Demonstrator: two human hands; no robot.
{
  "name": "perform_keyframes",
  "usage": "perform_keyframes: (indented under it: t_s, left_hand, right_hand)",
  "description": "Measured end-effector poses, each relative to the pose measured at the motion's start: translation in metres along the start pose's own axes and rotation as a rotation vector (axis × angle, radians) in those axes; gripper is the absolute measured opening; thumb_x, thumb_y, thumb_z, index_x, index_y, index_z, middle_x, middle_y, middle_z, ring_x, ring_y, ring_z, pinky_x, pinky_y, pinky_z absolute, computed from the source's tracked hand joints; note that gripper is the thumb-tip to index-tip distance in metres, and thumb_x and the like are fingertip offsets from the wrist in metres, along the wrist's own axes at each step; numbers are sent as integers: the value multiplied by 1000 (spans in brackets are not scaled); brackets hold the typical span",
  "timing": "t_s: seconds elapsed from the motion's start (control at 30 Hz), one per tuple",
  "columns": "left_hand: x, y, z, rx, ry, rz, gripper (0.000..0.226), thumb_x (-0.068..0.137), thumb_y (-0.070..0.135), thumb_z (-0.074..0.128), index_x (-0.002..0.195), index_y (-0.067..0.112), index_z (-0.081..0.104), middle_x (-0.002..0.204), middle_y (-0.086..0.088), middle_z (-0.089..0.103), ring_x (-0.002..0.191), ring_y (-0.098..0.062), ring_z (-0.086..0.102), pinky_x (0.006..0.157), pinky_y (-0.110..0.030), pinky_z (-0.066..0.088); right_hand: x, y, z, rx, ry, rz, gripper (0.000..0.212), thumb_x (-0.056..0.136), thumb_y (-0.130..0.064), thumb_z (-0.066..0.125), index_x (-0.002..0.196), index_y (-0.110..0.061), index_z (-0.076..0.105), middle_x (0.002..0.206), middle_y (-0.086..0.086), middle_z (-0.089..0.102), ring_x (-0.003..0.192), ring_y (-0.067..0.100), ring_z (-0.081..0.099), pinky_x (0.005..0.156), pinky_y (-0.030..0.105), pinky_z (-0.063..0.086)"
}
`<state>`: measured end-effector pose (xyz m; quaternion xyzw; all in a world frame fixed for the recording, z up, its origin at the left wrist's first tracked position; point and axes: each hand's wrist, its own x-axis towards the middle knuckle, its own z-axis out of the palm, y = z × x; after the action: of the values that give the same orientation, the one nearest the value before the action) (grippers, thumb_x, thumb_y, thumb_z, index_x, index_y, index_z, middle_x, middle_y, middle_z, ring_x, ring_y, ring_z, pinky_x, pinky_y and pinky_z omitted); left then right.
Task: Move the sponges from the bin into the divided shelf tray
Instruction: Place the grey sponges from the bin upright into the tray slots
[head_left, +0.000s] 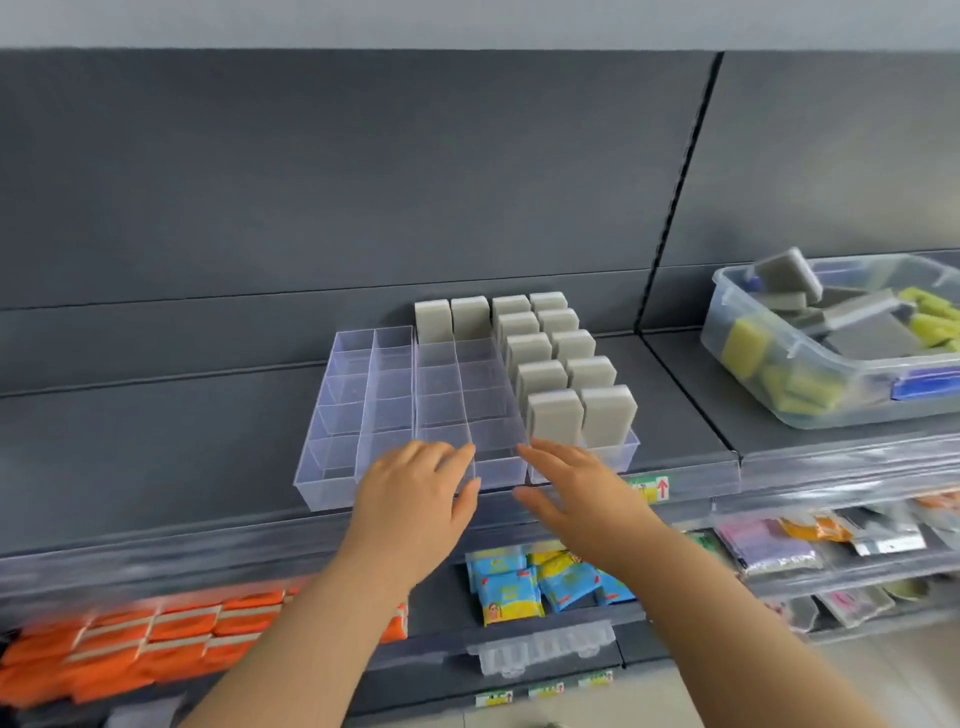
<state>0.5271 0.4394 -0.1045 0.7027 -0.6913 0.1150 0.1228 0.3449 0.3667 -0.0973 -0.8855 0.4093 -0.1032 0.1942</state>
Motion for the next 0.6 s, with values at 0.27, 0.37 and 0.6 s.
perform_keyframes:
  t_s: [0.27, 0.37, 0.6]
  left_hand:
    - [21, 91, -5, -117, 54, 183, 45, 86, 39, 37, 109, 17, 69, 92, 4, 70, 82, -19, 66, 65, -33, 53]
    - [46, 140, -1, -154, 93, 264, 45, 86, 38, 37, 109, 17, 69, 92, 4, 70, 82, -19, 65, 63, -33, 52]
    - [120, 290, 21, -249, 184, 339, 41, 85, 35, 40, 104, 16, 71, 86, 5, 69, 74, -19, 65, 54, -32, 50]
  right_hand:
    - [-78, 62, -45, -56, 126, 160, 53, 94, -48, 40, 143, -32, 28, 151, -9, 27, 138, 10, 22, 109, 28, 24]
    - [-101, 100, -68, -64, 175, 218, 54, 94, -49, 39, 144, -33, 26, 151, -11, 26, 138, 8, 21, 108, 26, 24]
    - [-178, 234, -142, -94, 268, 370, 52, 93, -49, 40, 142, -35, 28, 148, -14, 30, 134, 9, 31, 109, 29, 30]
